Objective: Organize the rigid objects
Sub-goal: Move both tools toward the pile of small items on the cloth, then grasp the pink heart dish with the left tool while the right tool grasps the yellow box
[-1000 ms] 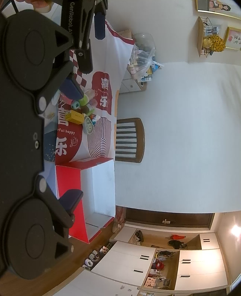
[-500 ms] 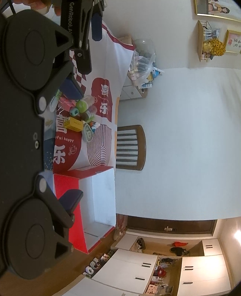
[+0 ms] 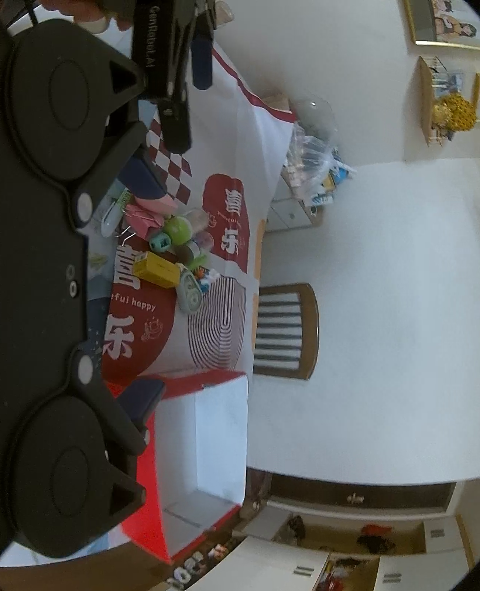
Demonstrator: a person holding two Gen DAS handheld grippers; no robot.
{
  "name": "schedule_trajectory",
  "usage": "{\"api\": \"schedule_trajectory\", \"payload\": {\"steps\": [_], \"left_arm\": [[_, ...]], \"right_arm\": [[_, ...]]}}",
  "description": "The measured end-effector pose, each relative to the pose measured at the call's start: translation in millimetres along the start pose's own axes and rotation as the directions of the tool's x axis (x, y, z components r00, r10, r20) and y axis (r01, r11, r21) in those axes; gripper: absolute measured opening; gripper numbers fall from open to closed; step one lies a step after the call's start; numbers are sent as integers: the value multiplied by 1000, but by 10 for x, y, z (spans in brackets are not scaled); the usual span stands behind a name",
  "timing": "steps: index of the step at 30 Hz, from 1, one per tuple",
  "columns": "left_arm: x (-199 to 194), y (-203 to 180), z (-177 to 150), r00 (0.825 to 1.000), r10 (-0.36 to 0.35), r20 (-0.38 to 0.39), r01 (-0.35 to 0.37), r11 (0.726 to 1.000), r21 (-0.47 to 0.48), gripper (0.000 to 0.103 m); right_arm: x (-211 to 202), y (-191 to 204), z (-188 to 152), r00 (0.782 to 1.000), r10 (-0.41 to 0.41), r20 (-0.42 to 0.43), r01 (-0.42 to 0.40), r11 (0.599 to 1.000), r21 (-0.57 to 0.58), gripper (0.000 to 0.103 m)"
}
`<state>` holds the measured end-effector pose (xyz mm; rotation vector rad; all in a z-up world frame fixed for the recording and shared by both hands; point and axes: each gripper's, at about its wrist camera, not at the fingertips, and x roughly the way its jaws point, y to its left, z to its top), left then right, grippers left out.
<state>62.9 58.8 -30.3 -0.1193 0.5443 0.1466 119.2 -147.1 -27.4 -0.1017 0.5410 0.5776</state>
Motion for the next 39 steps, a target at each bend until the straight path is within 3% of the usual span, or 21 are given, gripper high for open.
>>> {"api": "schedule_trajectory", "payload": {"steps": [9, 13, 16, 19, 25, 36, 39], "left_arm": [[574, 316, -113, 994, 91, -65, -95, 994, -53, 103], [824, 463, -281, 985, 101, -141, -114, 989, -90, 103], [948, 478, -393, 975, 116, -190, -134, 987, -85, 103], [1030, 465, -391, 973, 144, -181, -157, 986, -63, 103], [1308, 516, -297, 980, 98, -173, -103, 994, -21, 103], [1797, 799, -359, 962, 19, -271, -41, 996, -73, 101], [1865, 820, -368, 958, -7, -287, -19, 996, -89, 95]], "right_arm": [[481, -79, 113, 999, 23, -25, -24, 997, -73, 103], [688, -150, 127, 998, 28, -49, -32, 996, -80, 102], [814, -177, 105, 997, 26, -71, -32, 995, -91, 101], [954, -190, 109, 996, 24, -88, -34, 994, -105, 100], [1295, -207, 165, 992, 19, -122, -35, 991, -131, 100], [1835, -80, 189, 976, 44, -212, -74, 987, -139, 90], [1964, -28, 187, 971, 44, -233, -79, 987, -143, 86]]}}
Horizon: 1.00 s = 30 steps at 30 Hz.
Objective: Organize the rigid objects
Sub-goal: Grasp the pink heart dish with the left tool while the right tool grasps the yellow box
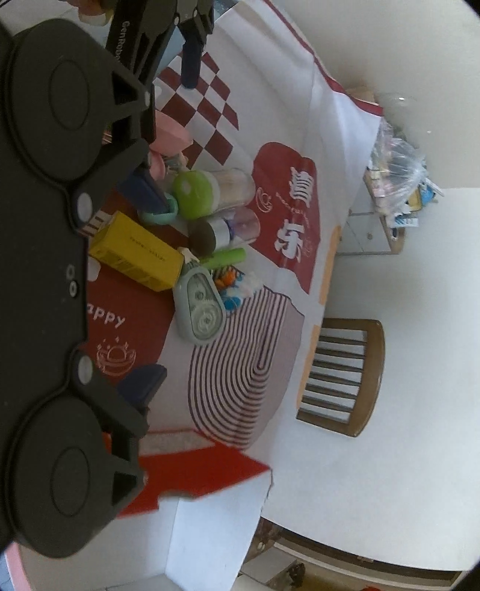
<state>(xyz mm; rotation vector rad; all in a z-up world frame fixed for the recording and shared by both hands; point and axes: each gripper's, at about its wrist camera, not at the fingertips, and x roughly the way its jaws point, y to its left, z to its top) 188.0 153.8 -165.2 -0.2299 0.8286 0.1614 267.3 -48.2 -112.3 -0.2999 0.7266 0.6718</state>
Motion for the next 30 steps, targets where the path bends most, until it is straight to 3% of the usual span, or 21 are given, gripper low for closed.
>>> {"api": "schedule_trajectory", "payload": {"steps": [4, 13, 21, 25, 30], "left_arm": [[66, -11, -15, 1000, -29, -10, 29, 1000, -5, 92], [86, 42, -26, 992, -126, -12, 124, 989, -83, 73], [58, 10, -55, 995, -104, 2, 104, 991, -80, 72], [50, -25, -41, 997, -83, 4, 83, 994, -65, 72], [30, -84, -21, 999, -46, -5, 46, 998, -42, 72]], "right_arm": [[166, 51, 29, 999, 3, -33, -3, 1000, 11, 81], [454, 151, 3, 994, -2, -112, 5, 1000, 26, 67], [546, 173, -38, 988, -3, -152, 11, 999, 47, 58], [547, 202, -34, 988, 8, -153, 0, 999, 48, 38], [471, 182, -27, 989, 6, -145, 3, 998, 65, 28]]}}
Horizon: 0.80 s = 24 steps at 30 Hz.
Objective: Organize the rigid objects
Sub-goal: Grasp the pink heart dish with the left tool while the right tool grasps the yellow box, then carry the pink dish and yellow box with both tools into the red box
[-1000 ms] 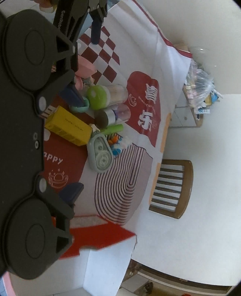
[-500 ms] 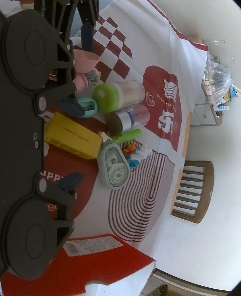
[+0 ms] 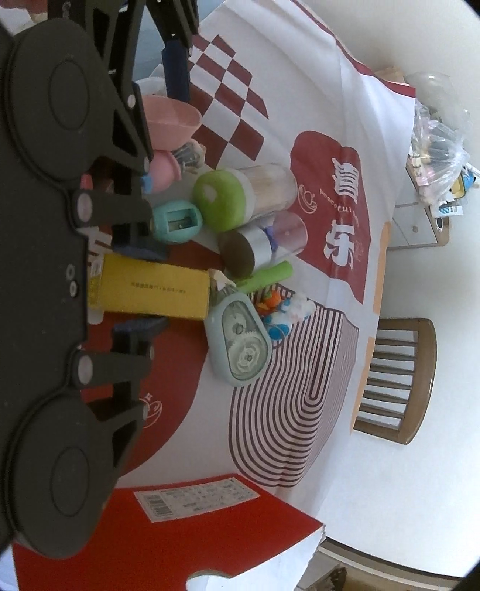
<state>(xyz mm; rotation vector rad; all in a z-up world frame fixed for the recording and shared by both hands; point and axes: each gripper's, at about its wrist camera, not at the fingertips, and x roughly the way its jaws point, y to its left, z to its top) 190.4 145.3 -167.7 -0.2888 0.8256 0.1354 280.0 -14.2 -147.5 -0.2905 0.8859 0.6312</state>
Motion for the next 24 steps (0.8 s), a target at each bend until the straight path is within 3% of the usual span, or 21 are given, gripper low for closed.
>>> {"api": "schedule_trajectory", "payload": {"steps": [11, 24], "left_arm": [[-282, -59, 67, 999, 36, 17, -35, 999, -6, 72], [-891, -424, 140, 999, -6, 39, 3, 997, 73, 72]], "right_arm": [[-370, -87, -68, 999, -8, 43, 7, 1000, 25, 28], [-1140, -105, -182, 993, -15, 118, 7, 998, 69, 28]]}}
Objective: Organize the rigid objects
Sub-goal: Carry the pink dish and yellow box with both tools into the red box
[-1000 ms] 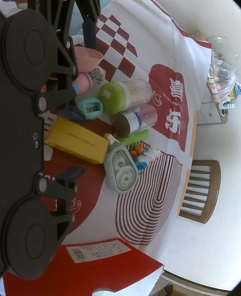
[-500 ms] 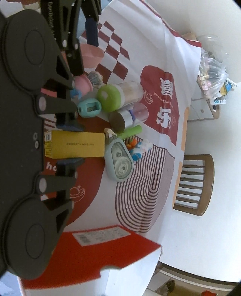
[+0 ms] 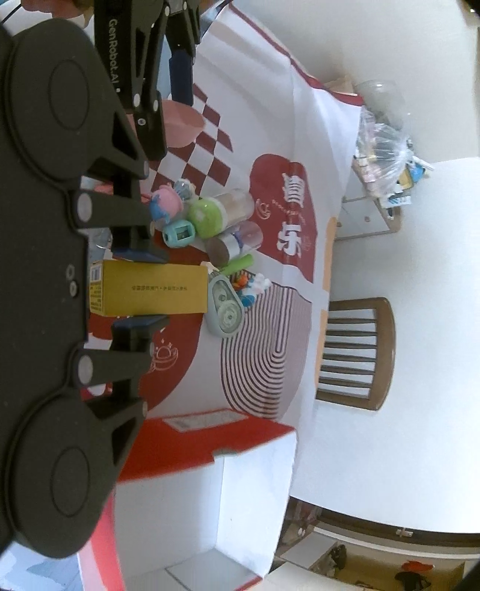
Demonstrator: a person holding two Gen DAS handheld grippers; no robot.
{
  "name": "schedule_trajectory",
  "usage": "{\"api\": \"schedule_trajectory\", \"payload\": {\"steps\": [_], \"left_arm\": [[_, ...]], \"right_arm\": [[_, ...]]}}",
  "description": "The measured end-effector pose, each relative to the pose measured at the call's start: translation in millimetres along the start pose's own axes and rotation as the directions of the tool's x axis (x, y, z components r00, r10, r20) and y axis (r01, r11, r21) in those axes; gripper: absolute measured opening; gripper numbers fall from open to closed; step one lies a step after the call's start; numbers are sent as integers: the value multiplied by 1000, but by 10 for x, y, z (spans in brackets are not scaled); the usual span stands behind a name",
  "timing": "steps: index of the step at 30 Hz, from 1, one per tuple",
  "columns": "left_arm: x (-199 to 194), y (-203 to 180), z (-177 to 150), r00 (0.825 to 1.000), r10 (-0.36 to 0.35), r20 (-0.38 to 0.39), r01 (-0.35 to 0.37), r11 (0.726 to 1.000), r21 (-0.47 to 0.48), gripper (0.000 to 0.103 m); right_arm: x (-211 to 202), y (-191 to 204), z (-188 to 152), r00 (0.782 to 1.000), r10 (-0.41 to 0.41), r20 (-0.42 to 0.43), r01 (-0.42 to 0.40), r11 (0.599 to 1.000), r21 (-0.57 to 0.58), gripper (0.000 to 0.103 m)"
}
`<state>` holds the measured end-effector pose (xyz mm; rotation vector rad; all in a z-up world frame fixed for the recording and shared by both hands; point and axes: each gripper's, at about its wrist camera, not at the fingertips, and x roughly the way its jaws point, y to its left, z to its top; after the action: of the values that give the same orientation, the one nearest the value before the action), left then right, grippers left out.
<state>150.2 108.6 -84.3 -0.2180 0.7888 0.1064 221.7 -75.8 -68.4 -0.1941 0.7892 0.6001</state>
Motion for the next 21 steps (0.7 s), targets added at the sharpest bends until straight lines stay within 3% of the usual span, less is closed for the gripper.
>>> {"api": "schedule_trajectory", "payload": {"steps": [11, 21], "left_arm": [[-441, -364, 118, 996, -74, 54, 69, 994, 88, 72], [-519, -743, 285, 988, -142, 67, 131, 980, 148, 72]], "right_arm": [[-576, 19, -37, 997, -37, 65, 35, 999, 20, 28], [-876, -220, -13, 990, -88, 113, 81, 995, 66, 28]]}}
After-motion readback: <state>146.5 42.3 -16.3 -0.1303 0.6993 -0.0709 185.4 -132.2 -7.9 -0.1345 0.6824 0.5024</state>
